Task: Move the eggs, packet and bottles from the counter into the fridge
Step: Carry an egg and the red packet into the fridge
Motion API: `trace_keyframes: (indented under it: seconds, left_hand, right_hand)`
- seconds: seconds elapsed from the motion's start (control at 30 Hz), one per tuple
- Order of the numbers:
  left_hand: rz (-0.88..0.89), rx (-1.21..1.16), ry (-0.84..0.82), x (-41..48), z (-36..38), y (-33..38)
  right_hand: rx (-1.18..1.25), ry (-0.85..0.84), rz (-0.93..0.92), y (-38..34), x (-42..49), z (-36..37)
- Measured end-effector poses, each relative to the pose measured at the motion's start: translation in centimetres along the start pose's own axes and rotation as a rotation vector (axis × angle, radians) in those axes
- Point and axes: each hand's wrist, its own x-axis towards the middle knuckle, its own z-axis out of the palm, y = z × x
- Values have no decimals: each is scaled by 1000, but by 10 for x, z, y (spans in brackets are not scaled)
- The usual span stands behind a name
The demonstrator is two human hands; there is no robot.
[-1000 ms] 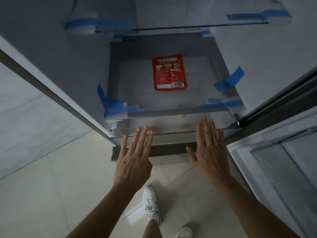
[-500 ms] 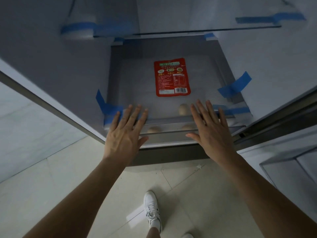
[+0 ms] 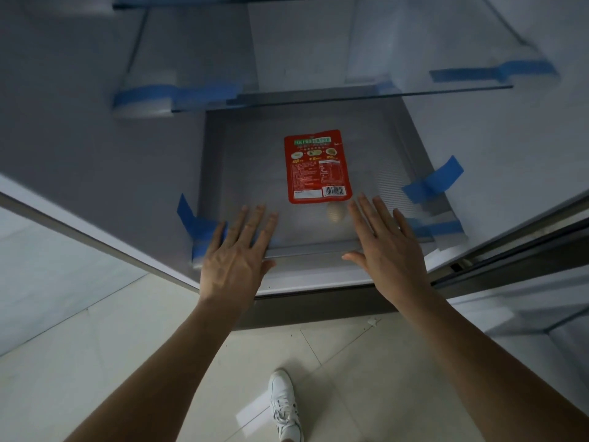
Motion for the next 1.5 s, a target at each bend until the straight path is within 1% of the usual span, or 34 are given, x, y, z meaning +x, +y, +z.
trace_keyframes:
  seconds: [0.1,0.27,0.37,0.53,0.67,0.83,0.97,1.07,1.23,1.4,1.5]
  left_hand:
    - [-2,0,-20,0,-3,0]
    - [6,-62,-96,-4,-22,-2]
    - [5,-148,-24,-17,-46,0]
    - [27,-210,144,-45,-103,19]
    - [68,-196,254,-72,-145,40]
    - [136,-193,284,-107,-176,72]
    - [216,-214,271,-114,-178,100]
    - [328,-240,282,-109,-177,122]
    - [643,-279,351,-84,-181,160]
    - [985,-350,351,-65,-182,194]
    - [1211,-435,416,-69,-182,213]
  right_hand:
    - [19,-13,4,-1,1,-4]
    - [103,-115,43,-5,1,-25]
    - [146,-133,60,-15,-4,-56]
    - [126,7,11,-32,-18,-123]
    - [113,118,13,-35,-44,-180]
    - [131,242,18,-21,-93,-218]
    - [156,286,74,-9,-133,-230]
    - [125,289,161,-5,-163,-233]
    - [55,351,377,-4,-205,-242]
    - [-66,262,693,-20,-239,-254]
    - [-122,203,878,-41,-263,-260]
